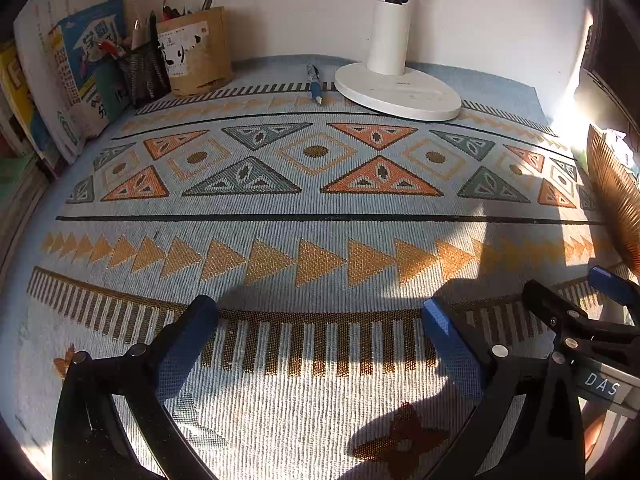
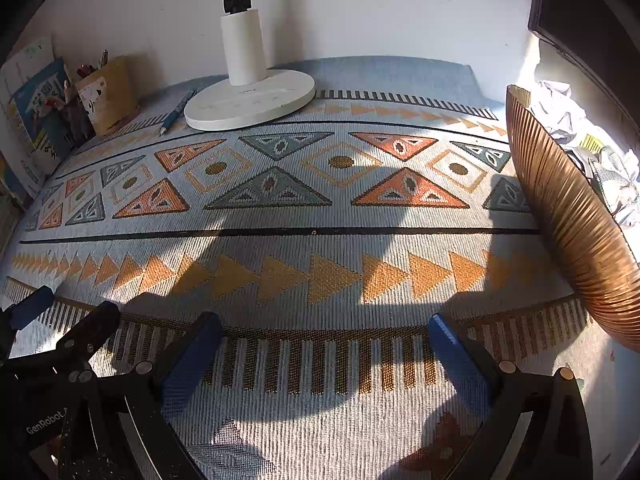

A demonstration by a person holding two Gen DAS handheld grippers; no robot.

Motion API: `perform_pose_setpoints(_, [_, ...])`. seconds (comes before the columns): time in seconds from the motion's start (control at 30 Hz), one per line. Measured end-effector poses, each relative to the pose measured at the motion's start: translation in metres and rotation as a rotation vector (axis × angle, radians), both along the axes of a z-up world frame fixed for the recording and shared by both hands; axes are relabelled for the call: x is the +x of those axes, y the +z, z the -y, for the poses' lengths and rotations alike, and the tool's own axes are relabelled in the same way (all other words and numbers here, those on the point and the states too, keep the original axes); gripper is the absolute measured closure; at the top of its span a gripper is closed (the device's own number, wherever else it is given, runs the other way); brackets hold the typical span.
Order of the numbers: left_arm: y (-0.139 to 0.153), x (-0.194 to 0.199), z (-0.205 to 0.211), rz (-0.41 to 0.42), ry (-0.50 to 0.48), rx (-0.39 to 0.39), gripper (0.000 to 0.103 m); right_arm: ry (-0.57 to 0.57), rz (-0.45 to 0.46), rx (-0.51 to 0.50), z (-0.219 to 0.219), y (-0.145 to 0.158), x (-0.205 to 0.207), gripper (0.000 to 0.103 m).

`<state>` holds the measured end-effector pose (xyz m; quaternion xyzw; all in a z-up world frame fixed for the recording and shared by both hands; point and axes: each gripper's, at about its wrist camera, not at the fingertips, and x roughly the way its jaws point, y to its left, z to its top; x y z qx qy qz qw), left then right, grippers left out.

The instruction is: Organize objects

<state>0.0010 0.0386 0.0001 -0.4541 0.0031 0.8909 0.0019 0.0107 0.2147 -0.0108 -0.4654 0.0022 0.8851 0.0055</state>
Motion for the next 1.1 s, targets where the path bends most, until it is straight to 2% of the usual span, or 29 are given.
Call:
perform_pose_setpoints(0.3, [-0.001, -0.0008, 0.0005, 0.0, 0.0, 0.01, 0.0, -0.027, -0.03, 0.0, 0.0009, -0.0005, 0.0095, 0.0])
perform_pose_setpoints(1.1, [-0.0011, -0.0011, 0.0012, 0.0, -0.001, 0.009, 0.0, -0.026, -0.03, 0.0, -0.0001, 0.0007, 0.0089, 0.0])
